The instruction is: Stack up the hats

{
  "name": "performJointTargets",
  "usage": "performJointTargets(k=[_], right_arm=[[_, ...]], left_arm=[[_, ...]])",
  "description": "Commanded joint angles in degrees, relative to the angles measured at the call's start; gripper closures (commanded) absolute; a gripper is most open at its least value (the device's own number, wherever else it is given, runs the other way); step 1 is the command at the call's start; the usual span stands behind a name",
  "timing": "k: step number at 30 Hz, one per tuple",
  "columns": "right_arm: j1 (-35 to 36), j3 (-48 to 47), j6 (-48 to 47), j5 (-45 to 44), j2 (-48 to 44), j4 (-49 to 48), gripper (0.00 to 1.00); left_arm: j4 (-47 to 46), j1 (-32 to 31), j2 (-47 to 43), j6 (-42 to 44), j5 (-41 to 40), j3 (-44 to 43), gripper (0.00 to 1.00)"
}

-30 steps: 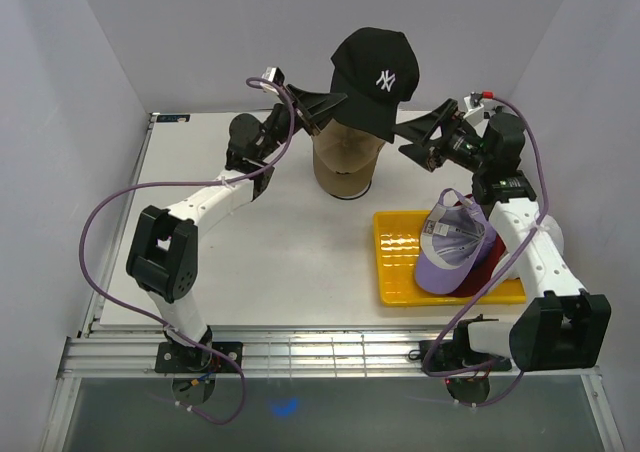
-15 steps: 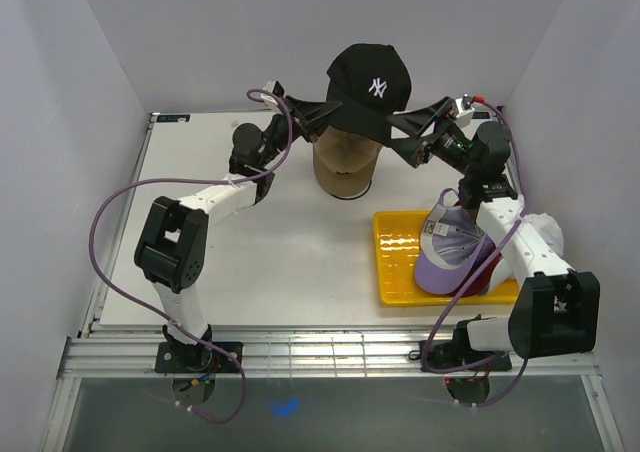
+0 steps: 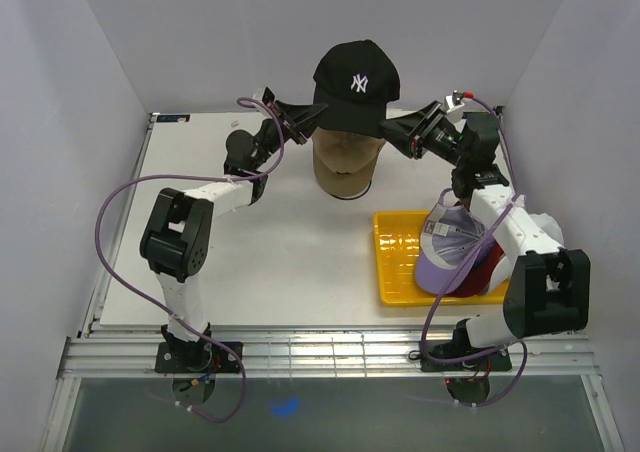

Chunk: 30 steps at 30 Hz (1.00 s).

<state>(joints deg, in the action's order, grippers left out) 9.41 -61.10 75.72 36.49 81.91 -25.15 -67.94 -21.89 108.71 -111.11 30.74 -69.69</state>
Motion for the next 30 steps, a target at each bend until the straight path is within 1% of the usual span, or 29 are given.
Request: performJointTargets(k=[1, 6, 9, 12, 16, 21, 30], right_arm=[[0.1, -4.8, -2.4, 1.4, 0.8, -1.5, 0.58], [0.1, -5.6, -5.1, 1.8, 1.8, 0.5, 0.64], [0.1, -5.9, -8.0, 1.8, 1.7, 2.7, 0.66], [0.1, -6.2, -11.4, 1.5, 1.2, 5.7, 0.66], [0.1, -5.7, -14.8, 1.4, 1.1, 8.1, 0.66], [0.1, -5.6, -20.1, 0.3, 1.2, 11.4, 0.66], [0.1, -5.8, -24.9, -0.6, 2.2, 16.1, 0.68]], left_arm=[[-4.4, 0.5, 2.6, -1.4, 6.4, -1.0, 1.00], [-5.5, 1.0, 5.8, -2.5, 9.8, -2.6, 1.00], [-4.2, 1.4, 6.5, -1.6, 11.2, -3.2, 1.00], [-3.3, 1.7, 6.7, -0.4, 12.9, -2.9, 1.00], [-5.2, 2.1, 6.6, 0.0, 14.0, 0.3, 1.00], [-6.4, 2.7, 7.7, 0.9, 16.2, 2.2, 1.00], [-10.3, 3.3, 10.3, 0.4, 18.0, 6.0, 1.00]])
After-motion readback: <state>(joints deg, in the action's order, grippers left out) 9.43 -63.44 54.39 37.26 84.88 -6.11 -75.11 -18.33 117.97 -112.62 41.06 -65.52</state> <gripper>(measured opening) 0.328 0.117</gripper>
